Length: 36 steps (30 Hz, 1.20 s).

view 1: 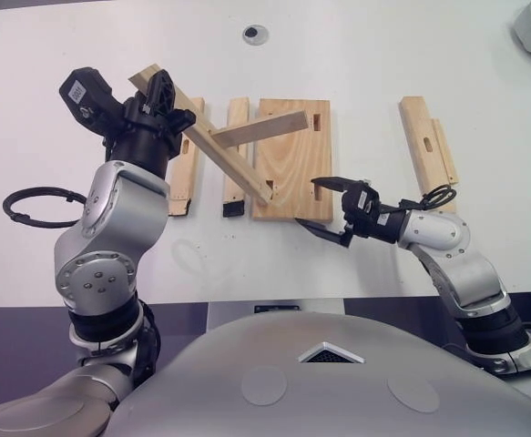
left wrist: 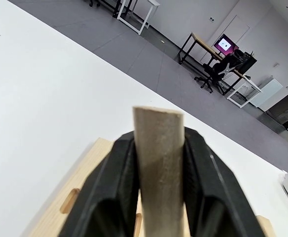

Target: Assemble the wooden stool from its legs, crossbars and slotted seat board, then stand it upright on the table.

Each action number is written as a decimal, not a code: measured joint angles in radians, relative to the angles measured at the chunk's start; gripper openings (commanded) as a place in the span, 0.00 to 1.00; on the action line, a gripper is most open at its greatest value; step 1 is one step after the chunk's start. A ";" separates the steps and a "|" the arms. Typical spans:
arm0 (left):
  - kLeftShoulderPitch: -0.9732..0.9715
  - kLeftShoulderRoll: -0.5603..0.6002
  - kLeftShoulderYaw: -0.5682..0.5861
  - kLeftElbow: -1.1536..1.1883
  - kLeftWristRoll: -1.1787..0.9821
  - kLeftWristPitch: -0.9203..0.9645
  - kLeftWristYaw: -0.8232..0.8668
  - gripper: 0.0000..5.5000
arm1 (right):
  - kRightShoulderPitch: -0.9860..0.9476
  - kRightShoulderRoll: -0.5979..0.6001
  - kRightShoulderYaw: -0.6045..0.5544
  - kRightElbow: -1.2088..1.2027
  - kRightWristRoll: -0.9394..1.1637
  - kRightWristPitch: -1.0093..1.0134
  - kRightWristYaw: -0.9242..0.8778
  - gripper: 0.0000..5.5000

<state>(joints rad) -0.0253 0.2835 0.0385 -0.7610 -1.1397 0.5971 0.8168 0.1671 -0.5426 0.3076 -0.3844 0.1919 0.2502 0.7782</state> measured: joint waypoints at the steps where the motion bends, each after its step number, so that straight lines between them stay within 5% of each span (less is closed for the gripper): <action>1: -0.005 -0.005 -0.007 0.011 0.025 -0.001 -0.018 0.19 | 0.000 0.001 0.003 0.000 -0.001 0.000 -0.001 0.73; 10: -0.018 -0.060 -0.048 0.052 0.210 -0.017 -0.174 0.19 | 0.000 0.015 0.014 0.015 -0.020 -0.011 -0.018 0.73; 36: -0.023 -0.230 -0.038 0.034 0.459 -0.007 -0.269 0.19 | -0.038 0.051 0.042 0.103 -0.100 -0.037 -0.039 0.73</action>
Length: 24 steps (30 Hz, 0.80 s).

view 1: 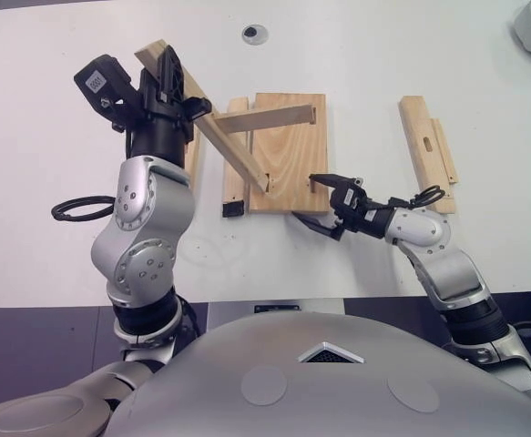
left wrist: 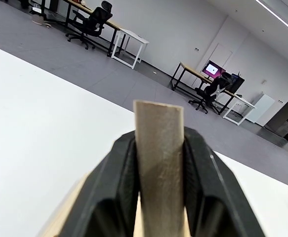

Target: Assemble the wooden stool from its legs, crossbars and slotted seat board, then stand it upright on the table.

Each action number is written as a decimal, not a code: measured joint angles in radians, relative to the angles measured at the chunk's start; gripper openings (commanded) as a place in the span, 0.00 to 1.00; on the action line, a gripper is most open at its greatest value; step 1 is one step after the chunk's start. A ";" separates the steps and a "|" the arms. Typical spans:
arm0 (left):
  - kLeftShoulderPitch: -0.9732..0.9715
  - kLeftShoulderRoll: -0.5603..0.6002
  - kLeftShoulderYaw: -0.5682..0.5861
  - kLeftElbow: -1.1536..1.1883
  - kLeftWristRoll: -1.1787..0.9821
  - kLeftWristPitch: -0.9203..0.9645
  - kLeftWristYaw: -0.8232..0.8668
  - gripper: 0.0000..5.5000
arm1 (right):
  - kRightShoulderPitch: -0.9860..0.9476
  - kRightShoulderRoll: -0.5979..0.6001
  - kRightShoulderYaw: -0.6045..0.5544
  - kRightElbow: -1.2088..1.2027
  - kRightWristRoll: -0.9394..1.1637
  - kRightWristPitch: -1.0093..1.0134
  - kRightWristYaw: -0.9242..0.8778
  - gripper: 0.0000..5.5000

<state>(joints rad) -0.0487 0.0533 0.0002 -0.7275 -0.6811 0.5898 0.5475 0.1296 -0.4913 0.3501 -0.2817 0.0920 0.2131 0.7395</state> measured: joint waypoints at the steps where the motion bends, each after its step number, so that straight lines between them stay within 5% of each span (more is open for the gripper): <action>1: -0.009 -0.013 -0.006 0.008 0.026 -0.012 -0.010 0.19 | 0.000 0.000 0.001 -0.004 0.010 0.001 0.009 0.73; 24: 0.088 -0.115 -0.041 -0.069 0.211 -0.020 -0.064 0.19 | -0.040 -0.003 -0.050 0.027 0.031 0.003 0.037 0.73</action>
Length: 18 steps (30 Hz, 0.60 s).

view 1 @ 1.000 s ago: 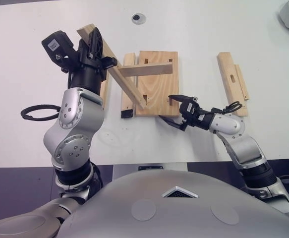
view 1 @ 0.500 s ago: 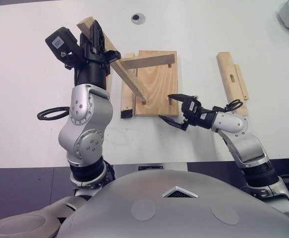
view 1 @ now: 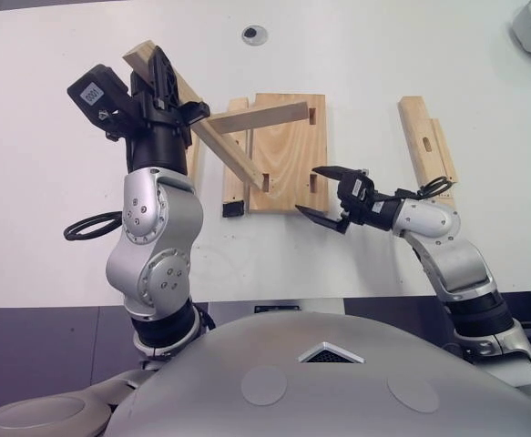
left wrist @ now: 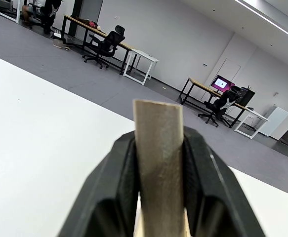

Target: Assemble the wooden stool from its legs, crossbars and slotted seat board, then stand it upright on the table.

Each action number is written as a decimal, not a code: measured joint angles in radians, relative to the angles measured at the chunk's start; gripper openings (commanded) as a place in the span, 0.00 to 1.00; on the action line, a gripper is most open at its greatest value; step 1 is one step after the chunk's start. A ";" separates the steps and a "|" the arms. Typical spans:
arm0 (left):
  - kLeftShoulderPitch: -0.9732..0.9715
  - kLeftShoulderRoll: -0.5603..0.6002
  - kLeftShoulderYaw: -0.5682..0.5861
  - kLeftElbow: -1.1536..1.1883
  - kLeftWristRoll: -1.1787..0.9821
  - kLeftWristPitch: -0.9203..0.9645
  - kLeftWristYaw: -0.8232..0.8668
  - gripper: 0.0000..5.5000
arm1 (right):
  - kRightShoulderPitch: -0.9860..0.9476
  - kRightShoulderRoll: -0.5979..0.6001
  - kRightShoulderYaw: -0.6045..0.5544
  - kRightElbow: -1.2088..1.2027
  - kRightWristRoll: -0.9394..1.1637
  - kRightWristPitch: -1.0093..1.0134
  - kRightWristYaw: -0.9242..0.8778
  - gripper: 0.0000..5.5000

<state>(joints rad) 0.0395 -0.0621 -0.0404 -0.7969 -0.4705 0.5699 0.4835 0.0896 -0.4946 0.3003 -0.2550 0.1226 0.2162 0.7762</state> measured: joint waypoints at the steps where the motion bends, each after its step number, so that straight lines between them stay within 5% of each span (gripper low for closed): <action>1: 0.000 0.000 0.000 0.000 0.000 -0.001 0.000 0.19 | -0.002 0.000 0.000 0.002 0.000 0.000 0.001 0.73; 18: -0.027 -0.002 0.014 -0.040 -0.020 0.029 0.011 0.19 | -0.003 0.001 0.000 0.013 0.000 0.000 0.005 0.73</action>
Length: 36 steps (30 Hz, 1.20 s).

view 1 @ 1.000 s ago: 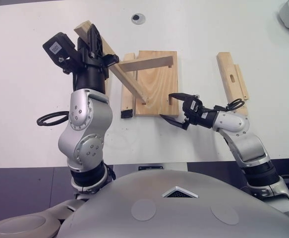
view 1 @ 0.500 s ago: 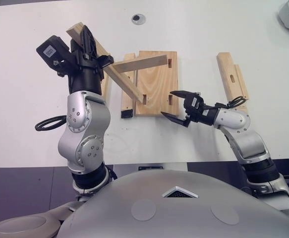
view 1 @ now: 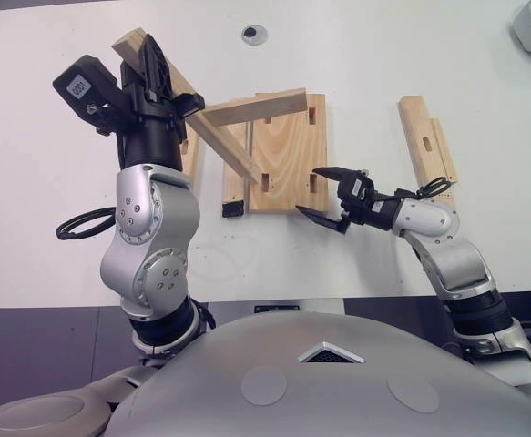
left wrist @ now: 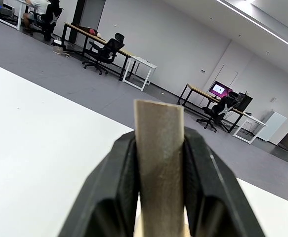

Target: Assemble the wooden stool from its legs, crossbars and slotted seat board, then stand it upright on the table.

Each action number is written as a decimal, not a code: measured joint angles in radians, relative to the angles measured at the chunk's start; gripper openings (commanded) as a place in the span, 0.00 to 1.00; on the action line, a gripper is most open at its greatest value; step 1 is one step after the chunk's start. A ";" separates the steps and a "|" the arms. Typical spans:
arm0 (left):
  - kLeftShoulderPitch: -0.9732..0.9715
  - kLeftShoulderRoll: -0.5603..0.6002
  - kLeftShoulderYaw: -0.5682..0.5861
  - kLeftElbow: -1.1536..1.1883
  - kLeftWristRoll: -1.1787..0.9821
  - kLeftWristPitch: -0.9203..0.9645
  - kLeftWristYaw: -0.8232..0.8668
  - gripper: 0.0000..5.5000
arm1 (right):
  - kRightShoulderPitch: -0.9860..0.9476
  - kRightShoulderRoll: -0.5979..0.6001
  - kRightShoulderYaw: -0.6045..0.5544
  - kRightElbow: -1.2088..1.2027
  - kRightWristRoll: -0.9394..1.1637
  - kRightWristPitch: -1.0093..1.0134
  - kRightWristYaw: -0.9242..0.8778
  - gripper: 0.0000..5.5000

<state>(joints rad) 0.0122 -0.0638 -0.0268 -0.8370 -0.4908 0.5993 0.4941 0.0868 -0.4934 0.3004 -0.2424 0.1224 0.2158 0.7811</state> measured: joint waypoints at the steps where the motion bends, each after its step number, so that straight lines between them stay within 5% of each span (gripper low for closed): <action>1: 0.002 0.000 -0.001 0.000 -0.001 -0.001 -0.001 0.19 | 0.000 0.000 0.000 0.000 0.000 0.000 0.002 0.73; 18: 0.150 0.005 -0.166 0.094 0.079 -0.299 -0.023 0.19 | -0.041 -0.027 -0.008 0.048 0.000 0.000 0.093 0.73; 36: 0.142 0.005 -0.209 0.121 0.141 -0.352 -0.013 0.19 | -0.045 -0.026 -0.001 0.056 0.000 0.001 0.108 0.73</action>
<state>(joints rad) 0.1545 -0.0588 -0.2355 -0.7155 -0.3500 0.2470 0.4815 0.0417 -0.5194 0.2996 -0.1868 0.1228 0.2171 0.8895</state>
